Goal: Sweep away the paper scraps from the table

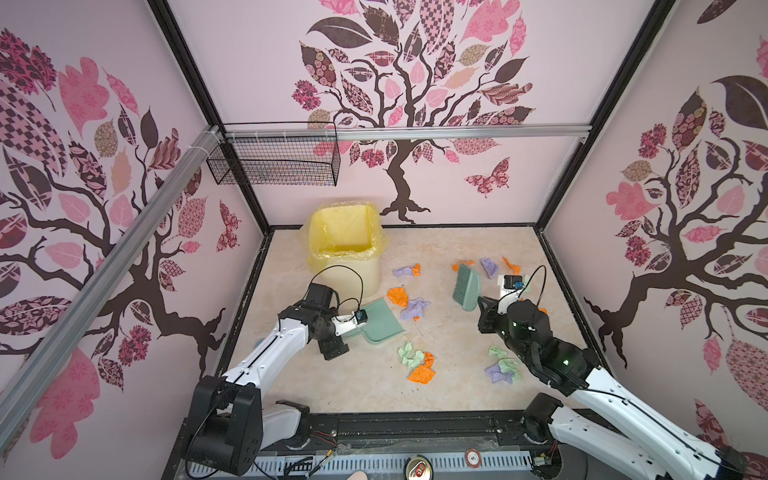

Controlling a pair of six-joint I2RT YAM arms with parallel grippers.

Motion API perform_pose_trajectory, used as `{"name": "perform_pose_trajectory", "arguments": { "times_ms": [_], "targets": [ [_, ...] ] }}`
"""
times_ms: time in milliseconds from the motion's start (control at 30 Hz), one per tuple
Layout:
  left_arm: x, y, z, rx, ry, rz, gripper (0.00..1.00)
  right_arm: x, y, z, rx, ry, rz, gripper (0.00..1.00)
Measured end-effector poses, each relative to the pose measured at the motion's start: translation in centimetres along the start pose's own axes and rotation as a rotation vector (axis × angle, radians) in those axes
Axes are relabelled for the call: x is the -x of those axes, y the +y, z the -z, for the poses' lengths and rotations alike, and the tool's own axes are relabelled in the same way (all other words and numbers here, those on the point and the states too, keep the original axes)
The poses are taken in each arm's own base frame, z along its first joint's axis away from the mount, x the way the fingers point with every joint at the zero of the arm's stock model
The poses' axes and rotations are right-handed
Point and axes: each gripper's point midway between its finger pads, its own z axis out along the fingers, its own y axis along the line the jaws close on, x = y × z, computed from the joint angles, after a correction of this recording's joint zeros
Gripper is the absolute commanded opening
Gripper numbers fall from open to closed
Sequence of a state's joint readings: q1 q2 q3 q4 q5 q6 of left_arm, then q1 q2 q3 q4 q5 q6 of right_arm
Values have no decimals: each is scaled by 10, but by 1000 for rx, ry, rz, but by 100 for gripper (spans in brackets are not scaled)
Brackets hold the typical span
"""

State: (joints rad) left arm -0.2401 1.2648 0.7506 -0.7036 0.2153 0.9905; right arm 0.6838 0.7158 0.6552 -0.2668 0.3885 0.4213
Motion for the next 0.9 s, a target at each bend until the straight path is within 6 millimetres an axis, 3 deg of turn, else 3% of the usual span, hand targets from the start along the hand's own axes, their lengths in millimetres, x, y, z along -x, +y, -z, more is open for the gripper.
{"name": "perform_pose_trajectory", "arguments": {
  "times_ms": [433, 900],
  "targets": [
    [22, 23, -4, -7, -190, 106, 82, -4, -1, -3, -1, 3, 4, 0],
    [23, 15, -14, -25, -237, 140, 75, -11, 5, -14, 11, 20, 8, 0]
  ]
}}
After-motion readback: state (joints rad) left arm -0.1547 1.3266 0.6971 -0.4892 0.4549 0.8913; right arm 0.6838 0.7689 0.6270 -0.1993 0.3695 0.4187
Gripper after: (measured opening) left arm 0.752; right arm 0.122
